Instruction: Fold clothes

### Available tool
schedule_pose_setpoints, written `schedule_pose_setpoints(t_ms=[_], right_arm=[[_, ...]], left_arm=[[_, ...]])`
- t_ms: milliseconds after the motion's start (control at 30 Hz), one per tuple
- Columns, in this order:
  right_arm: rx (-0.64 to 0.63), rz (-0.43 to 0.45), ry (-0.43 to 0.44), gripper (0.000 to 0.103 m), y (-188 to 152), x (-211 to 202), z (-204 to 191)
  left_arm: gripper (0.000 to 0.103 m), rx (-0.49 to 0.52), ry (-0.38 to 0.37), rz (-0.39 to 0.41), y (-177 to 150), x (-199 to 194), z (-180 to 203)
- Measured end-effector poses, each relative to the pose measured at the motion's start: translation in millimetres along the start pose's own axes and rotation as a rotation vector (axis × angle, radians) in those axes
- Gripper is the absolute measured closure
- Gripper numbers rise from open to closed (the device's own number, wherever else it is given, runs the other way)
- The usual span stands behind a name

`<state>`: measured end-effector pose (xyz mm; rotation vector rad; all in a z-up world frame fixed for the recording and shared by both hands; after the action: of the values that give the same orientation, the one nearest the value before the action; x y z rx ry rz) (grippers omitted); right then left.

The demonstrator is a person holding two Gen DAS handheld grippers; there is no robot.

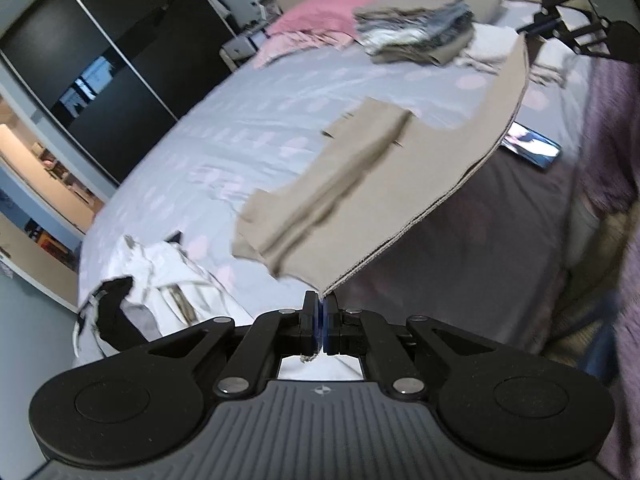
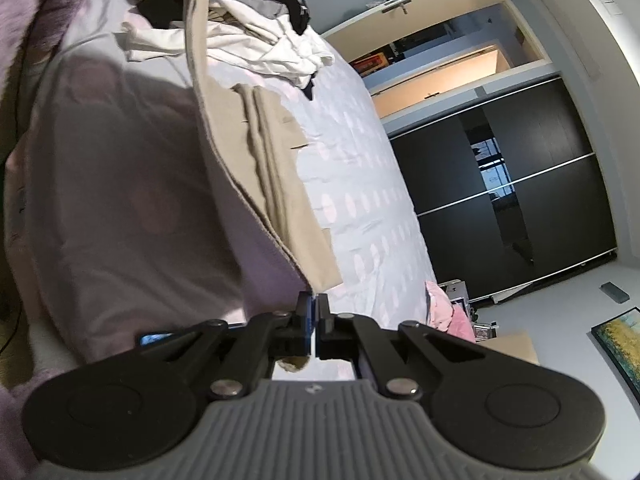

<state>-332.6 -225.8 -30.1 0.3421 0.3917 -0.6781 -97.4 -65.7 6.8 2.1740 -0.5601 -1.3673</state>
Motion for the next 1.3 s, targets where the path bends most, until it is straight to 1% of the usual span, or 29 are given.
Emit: schedule_pose_setpoints(t_ms=[167, 267, 333, 433, 467, 567, 633, 733, 800, 933, 1033, 1167, 1300], right_arm=[[0.018, -0.01, -0.058, 0.102, 3, 35, 30], [0.059, -0.021, -0.091, 0.102, 7, 68, 54], [0.077, -0.029, -0.112, 0.102, 9, 91, 68], [0.094, -0.041, -0.128, 0.102, 13, 130, 84], [0.099, -0.045, -0.133, 0.102, 14, 143, 90], [0.16, -0.058, -0.133, 0.102, 16, 185, 107], [0.215, -0.073, -0.128, 0.102, 15, 215, 117], [0.286, -0.109, -0.096, 0.102, 13, 261, 126], [0.319, -0.134, -0.067, 0.102, 11, 289, 128], [0.335, -0.184, -0.01, 0.102, 11, 340, 125], [0.397, -0.211, 0.033, 0.102, 12, 371, 122], [0.455, -0.251, 0.09, 0.102, 14, 406, 113], [0.491, -0.301, 0.138, 0.102, 14, 427, 96]], left_arm=[[0.103, -0.036, 0.029, 0.068, 38, 20, -29], [0.103, -0.042, 0.06, 0.068, 62, 47, -49], [0.103, -0.065, 0.079, 0.054, 74, 68, -64], [0.103, -0.073, 0.107, 0.041, 90, 101, -85], [0.103, -0.09, 0.114, 0.037, 95, 110, -92], [0.103, -0.146, 0.126, 0.035, 108, 142, -109], [0.103, -0.16, 0.133, 0.034, 115, 165, -118], [0.103, -0.145, 0.15, 0.015, 122, 203, -125], [0.103, -0.149, 0.145, 0.0, 122, 224, -129], [0.103, -0.169, 0.132, -0.042, 117, 266, -136], [0.103, -0.184, 0.117, -0.085, 113, 294, -140], [0.102, -0.176, 0.113, -0.13, 103, 320, -133], [0.102, -0.176, 0.118, -0.156, 93, 333, -128]])
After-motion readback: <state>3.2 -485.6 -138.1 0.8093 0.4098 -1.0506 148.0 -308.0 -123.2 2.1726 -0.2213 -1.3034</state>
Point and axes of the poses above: each gripper's, at about its wrist camera, not at the fingertips, and x roughly the way its jaws point, z to its right, y to its top, the point moved 2 cm from there along x, roughly the way its jaws point, and after that the axes turned 9 degrees about -x, right-handed, at the moved point
